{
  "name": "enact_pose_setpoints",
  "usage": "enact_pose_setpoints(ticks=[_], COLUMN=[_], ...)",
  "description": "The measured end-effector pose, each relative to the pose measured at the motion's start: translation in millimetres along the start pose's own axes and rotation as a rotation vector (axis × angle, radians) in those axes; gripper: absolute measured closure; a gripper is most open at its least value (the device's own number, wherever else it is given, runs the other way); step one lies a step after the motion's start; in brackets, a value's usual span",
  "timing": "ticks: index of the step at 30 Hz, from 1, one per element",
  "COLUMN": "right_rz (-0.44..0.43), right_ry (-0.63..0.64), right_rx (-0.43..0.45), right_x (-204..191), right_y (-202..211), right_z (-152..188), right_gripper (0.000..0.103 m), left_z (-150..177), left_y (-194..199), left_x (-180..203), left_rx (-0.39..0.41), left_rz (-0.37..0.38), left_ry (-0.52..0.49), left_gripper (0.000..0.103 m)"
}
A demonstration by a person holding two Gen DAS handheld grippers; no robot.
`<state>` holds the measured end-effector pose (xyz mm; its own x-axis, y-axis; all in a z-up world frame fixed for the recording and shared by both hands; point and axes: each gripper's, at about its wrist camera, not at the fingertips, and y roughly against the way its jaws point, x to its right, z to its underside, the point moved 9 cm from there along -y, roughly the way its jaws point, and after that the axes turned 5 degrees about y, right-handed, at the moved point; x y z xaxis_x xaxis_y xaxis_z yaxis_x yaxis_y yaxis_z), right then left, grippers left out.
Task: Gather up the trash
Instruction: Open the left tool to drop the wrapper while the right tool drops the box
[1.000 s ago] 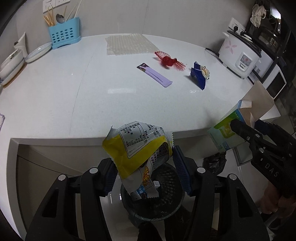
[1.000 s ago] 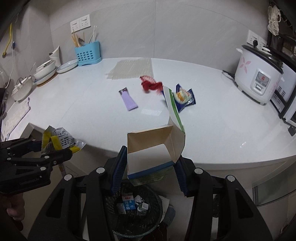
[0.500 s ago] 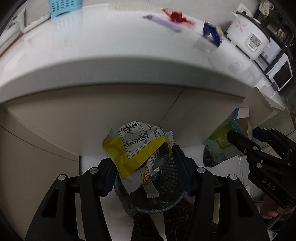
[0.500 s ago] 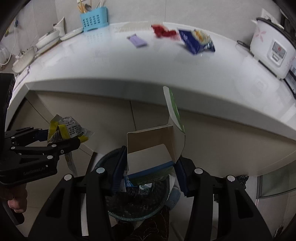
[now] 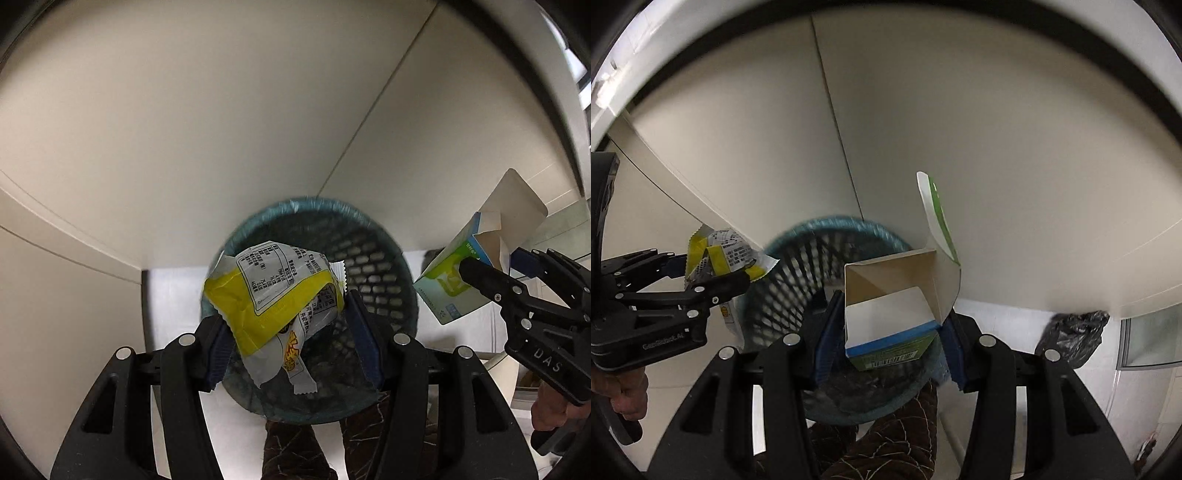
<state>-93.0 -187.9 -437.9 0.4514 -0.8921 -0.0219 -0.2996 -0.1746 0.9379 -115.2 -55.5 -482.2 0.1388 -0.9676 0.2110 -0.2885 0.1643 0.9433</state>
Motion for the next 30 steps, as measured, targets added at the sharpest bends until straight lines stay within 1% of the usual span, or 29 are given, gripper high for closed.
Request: enact_pose_setpoints(ticks=[4,9,12,14,15,17,19,26,30], right_rz=[-0.006,-0.024,-0.031,-0.035,-0.038,-0.039,-0.043,-0.054,-0.05], right_ry=[-0.002,0.0,0.01,0.013,0.016,0.019,0.017,0.031,0.035], right_rx=[-0.023,-0.051,-0.063,-0.073,-0.078,-0.083,-0.086,-0.077,-0.07], right_x=[5,5,4,3,1,1,-1,-3,-3], right_y=[-23,-46,-56,-60,-62,-63,-62,-61,-59], right_z=[7,12,18,21,23,24,24,23,21], right_gripper=[0.056,0.056,0.056,0.056,0.056,0.056,0.056,0.056,0.056], left_z=[5,3,12,16,19,22,25,27,28], left_y=[-26,-54,-63,-67,-68,-67,-67,-59,-52], left_x=[-1,-3,-6,-6,-6,-7,-8,-12,-17], left_rx=[-0.011,-0.026,-0.034,-0.042,-0.045,-0.044,-0.045,-0.011,-0.002], left_rz=[-0.007,-0.025,-0.029,-0.024,-0.02,-0.026,-0.024,-0.039,-0.045], left_ry=[0.0,0.003,0.007,0.019,0.026,0.032,0.045,0.075,0.079], left_gripper=[0.047,0.046,0.042,0.036,0.035,0.029,0.026,0.009,0.006])
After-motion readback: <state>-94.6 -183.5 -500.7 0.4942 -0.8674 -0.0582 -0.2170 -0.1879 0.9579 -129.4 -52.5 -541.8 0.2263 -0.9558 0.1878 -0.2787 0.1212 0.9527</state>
